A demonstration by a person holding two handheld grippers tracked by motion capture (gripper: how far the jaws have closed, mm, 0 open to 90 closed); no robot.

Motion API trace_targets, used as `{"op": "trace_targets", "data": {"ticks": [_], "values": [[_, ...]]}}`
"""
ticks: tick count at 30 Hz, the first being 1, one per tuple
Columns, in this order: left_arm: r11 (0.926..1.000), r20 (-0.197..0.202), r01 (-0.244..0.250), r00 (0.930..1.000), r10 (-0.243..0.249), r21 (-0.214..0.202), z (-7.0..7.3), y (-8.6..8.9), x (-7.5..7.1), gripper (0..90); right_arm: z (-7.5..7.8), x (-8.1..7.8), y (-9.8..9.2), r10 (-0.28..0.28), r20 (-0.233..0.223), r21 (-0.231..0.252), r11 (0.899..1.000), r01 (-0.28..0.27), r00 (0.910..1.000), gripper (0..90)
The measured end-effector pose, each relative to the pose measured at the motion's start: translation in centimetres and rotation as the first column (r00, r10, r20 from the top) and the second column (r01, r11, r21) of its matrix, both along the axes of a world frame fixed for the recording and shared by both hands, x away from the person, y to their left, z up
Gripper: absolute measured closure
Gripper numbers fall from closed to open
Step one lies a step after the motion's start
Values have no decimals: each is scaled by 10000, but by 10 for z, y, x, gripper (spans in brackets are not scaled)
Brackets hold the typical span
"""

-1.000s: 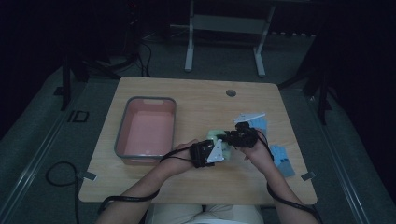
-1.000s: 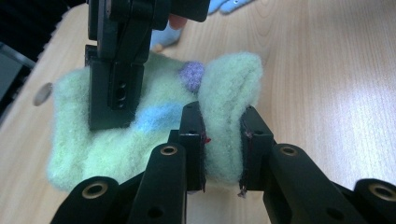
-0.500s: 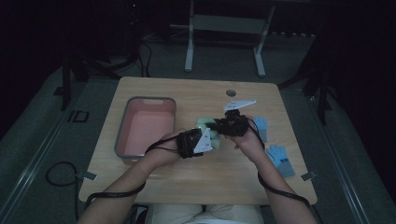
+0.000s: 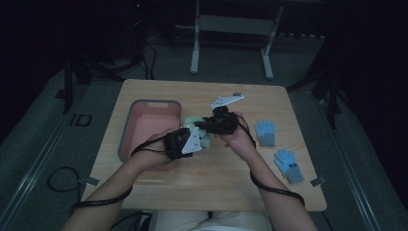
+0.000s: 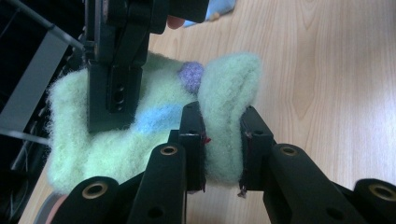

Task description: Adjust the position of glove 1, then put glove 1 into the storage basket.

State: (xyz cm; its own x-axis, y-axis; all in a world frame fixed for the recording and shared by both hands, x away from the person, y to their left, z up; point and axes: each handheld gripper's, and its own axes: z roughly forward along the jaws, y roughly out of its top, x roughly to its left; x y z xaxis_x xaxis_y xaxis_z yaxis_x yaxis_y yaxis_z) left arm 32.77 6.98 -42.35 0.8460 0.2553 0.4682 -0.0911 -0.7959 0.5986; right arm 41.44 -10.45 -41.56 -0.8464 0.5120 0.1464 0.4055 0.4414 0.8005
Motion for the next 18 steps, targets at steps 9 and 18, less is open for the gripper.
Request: {"op": "trace_targets", "data": {"ticks": [9, 18], "values": [[9991, -103, -404, 9991, 405, 134, 4, 36, 3, 750, 5, 8, 43, 391, 37, 85, 9992, -392, 9992, 726], [9950, -622, -767, 9948, 807, 641, 7, 92, 7, 750, 1, 14, 96, 860, -125, 485, 9952, -853, 9962, 725]]}}
